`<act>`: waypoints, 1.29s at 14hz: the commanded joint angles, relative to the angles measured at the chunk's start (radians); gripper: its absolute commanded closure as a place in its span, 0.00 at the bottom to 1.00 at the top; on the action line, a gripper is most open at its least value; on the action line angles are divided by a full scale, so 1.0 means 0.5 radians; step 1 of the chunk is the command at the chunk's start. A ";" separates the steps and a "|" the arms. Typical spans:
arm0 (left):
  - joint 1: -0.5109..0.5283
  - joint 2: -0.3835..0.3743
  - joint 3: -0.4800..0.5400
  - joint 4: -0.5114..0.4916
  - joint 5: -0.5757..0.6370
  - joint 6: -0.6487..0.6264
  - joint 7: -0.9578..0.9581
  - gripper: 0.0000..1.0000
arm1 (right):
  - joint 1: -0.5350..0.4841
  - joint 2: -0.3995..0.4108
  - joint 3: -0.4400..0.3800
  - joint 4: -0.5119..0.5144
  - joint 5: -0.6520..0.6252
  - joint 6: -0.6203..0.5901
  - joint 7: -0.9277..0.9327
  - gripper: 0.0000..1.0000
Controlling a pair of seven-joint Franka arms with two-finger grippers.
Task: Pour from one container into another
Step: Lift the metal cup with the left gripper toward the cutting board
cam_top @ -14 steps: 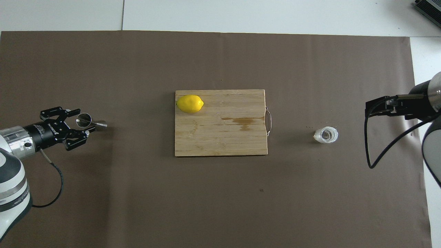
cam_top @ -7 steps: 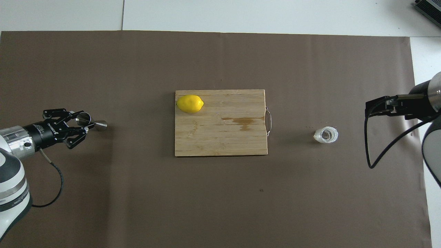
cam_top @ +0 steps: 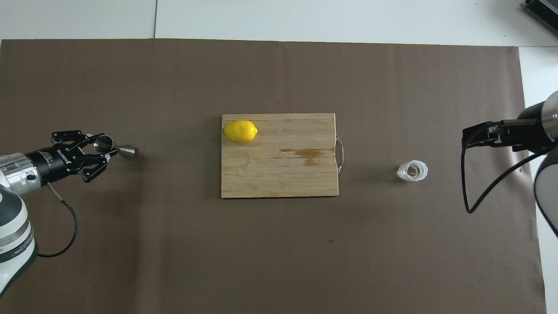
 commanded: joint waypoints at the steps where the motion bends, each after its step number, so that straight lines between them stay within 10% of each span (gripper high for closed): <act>1: -0.096 0.077 0.021 0.209 -0.011 -0.139 -0.010 1.00 | -0.019 0.002 0.008 0.008 0.056 -0.026 -0.051 0.00; 10: -0.731 0.274 0.009 0.706 0.225 0.081 -1.383 1.00 | -0.019 0.002 0.008 0.008 0.056 -0.026 -0.051 0.00; 18: -1.488 0.378 0.006 0.827 0.321 0.762 -1.446 1.00 | -0.019 0.002 0.008 0.008 0.056 -0.026 -0.051 0.00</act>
